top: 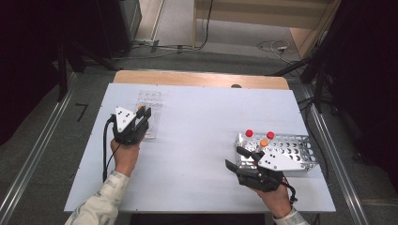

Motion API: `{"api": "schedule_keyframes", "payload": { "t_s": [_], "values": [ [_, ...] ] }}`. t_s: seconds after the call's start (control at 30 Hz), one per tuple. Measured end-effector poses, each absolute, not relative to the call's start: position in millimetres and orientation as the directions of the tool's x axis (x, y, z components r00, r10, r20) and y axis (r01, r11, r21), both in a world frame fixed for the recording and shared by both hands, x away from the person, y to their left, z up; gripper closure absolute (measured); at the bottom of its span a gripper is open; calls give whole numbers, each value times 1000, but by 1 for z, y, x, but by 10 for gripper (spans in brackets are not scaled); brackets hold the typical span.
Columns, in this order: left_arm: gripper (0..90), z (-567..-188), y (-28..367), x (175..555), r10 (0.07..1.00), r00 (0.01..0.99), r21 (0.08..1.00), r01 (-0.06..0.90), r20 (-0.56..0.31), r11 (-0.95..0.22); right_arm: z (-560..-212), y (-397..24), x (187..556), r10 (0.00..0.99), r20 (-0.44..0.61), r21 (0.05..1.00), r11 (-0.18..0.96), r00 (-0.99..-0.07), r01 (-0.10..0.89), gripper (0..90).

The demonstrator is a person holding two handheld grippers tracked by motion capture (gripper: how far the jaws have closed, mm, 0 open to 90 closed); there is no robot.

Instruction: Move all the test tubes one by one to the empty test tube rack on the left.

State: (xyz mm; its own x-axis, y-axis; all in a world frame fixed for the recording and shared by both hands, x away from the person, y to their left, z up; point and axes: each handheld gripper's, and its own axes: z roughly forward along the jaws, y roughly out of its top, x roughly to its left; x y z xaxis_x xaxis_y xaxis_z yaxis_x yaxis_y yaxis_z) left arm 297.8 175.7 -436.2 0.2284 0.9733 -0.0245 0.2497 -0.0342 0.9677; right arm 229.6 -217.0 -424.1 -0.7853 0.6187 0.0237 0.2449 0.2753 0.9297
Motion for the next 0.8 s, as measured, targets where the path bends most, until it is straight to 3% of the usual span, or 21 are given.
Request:
{"api": "schedule_keyframes", "payload": {
  "t_s": [0.8],
  "values": [
    [727,-454,171,298,979,205,938,339,1,-72,-424,-217,229,618,20,930,277,-786,242,387]
  ]
}}
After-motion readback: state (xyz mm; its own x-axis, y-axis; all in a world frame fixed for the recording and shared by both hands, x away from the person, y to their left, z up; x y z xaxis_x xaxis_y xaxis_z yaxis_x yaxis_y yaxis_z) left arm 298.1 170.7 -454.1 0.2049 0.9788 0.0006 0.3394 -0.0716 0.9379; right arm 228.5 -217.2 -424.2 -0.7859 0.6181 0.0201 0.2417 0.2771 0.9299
